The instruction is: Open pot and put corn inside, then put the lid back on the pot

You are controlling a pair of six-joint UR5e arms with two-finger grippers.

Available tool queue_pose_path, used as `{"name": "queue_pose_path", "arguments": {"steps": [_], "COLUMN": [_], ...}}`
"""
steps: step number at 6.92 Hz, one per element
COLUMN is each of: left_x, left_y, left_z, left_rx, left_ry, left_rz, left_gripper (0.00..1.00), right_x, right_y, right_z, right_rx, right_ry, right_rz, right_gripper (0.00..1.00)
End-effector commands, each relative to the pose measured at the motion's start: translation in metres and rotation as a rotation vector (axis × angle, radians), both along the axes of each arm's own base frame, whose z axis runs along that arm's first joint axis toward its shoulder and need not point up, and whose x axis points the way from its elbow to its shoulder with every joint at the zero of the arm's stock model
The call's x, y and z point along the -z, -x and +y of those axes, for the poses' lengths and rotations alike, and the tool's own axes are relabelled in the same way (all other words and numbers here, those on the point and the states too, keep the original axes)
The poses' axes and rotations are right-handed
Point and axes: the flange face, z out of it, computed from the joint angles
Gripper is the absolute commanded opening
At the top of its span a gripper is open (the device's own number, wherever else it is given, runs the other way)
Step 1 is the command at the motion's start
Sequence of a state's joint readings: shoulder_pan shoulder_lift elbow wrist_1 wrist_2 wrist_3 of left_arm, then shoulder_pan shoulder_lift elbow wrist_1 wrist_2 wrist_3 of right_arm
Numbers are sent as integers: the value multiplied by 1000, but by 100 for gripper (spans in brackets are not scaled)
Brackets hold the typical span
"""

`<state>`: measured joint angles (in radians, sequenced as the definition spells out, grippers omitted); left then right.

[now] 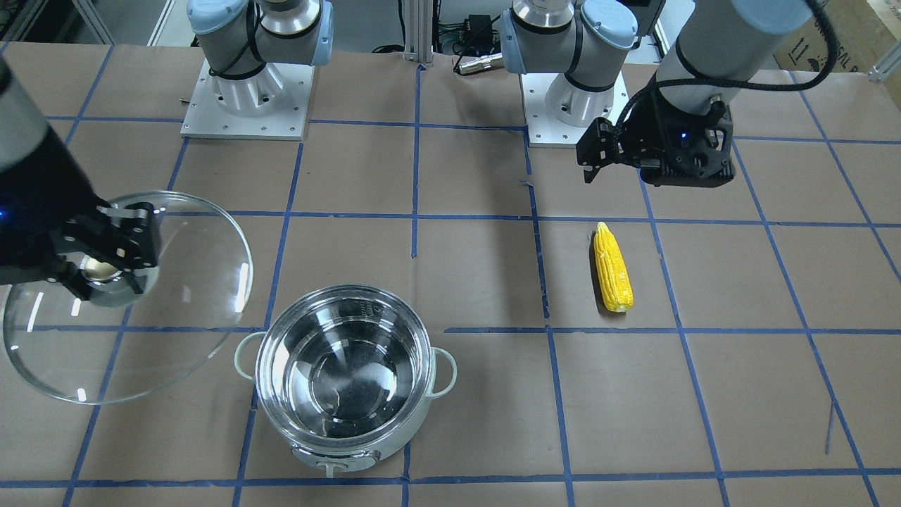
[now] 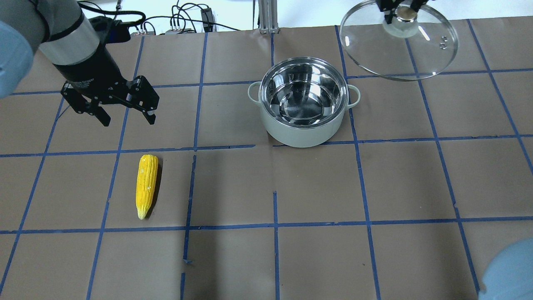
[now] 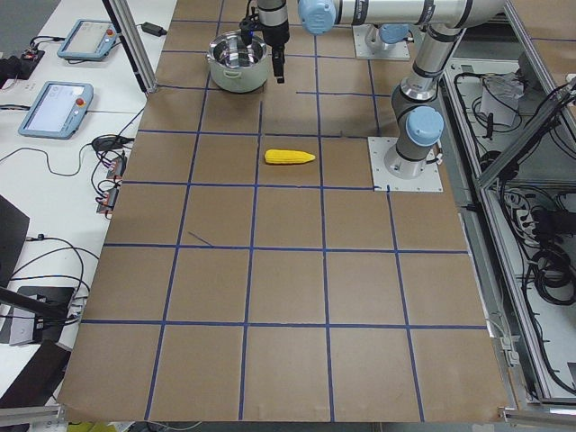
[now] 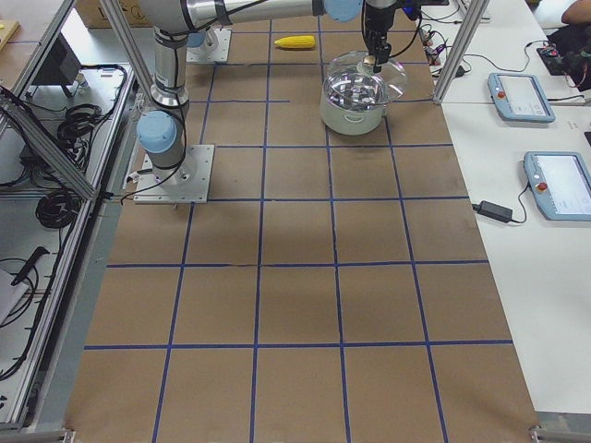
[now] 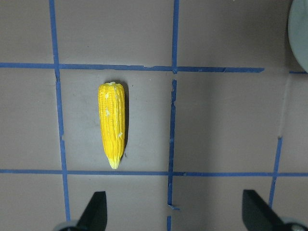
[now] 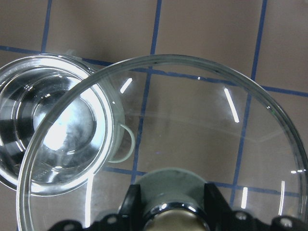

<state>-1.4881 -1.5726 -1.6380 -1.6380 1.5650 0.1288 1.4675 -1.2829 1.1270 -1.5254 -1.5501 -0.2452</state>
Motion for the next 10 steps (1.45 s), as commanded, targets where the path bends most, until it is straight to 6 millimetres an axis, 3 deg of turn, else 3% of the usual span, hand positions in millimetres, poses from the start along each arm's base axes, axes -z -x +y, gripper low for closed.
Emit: {"name": "queue_pose_path", "arguments": {"steps": [1,3,4,6,7,9,10], "left_x": [76,175,220,262,273,274,274], "left_y": [-57,-97,-95,-95,-95,-95,-95], "left_z": [1,-4,-1,-5,-6,-7,-7], "left_rx": [-44,17,-6,5,12,4,4], "left_ry": [11,54,36,55,38,32,28], "left_rz": [9,12,19,14,20,13,14], "left_gripper": [100,100,100,100,98,59,44], "right_x": [-6,4,8,27,32,38,39], "right_y": [46,48,50,49,50,53,53], "right_z": [9,5,5,2,-1,-4,-5], "right_rx": [49,49,52,56,54,59,59], "right_ry": [-32,-53,-66,-109,-110,-122,-122], "right_rz": [-47,-49,-39,-45,-45,-21,-21], "right_gripper": [9,9,9,9,9,9,9]}}
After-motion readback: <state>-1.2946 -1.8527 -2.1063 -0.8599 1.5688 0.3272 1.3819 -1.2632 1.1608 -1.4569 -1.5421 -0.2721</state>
